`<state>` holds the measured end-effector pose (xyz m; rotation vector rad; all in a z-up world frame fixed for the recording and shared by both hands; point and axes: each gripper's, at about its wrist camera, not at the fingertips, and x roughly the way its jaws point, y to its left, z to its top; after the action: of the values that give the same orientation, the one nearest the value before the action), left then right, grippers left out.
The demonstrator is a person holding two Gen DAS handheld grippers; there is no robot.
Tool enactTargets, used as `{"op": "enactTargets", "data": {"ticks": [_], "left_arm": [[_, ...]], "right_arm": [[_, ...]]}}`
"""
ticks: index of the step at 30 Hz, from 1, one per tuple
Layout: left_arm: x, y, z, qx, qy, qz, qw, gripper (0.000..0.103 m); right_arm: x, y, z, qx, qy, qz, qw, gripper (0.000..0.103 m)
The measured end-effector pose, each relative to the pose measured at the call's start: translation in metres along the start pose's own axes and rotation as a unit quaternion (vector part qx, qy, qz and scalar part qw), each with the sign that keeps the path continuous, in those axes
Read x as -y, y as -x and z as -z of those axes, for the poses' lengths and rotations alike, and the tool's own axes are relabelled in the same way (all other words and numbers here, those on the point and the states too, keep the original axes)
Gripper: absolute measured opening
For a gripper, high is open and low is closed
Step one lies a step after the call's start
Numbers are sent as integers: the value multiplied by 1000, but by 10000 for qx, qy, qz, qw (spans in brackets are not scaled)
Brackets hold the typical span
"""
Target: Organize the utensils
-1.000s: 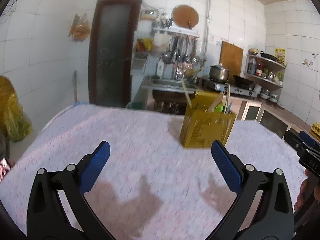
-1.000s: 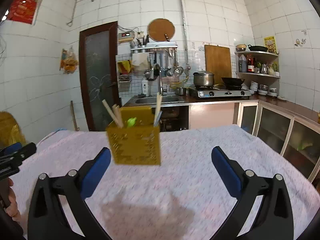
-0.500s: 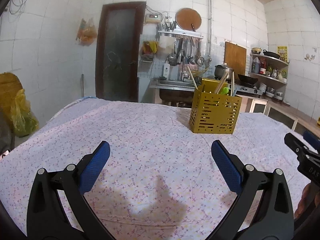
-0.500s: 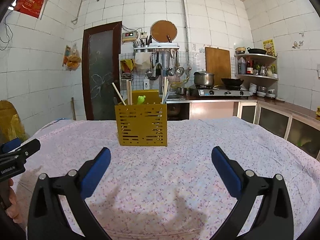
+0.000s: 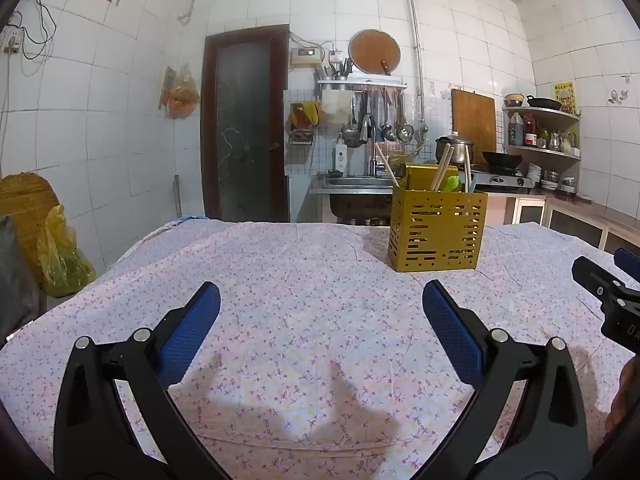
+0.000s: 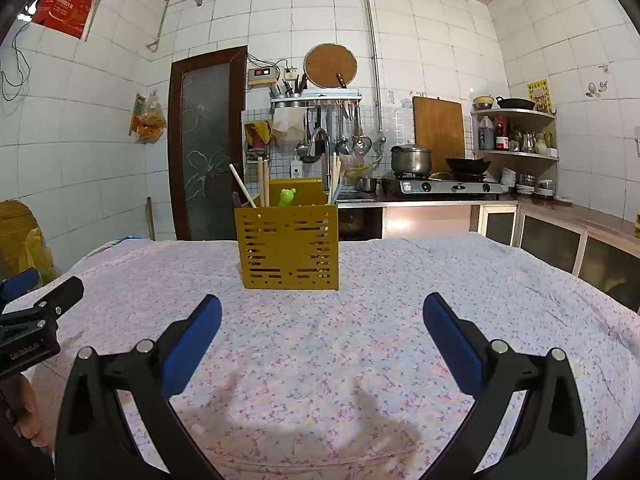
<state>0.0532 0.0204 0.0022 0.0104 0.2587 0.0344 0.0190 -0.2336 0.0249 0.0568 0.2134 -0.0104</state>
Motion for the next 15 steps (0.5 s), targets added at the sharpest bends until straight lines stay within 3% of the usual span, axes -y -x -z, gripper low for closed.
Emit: {"op": "enactTargets", "data": {"ticks": [15], "left_arm": [[-5, 4, 0, 83, 85, -31, 9999, 98]], "right_arm": [[-8, 5, 1, 82, 213, -35, 9997, 98]]}}
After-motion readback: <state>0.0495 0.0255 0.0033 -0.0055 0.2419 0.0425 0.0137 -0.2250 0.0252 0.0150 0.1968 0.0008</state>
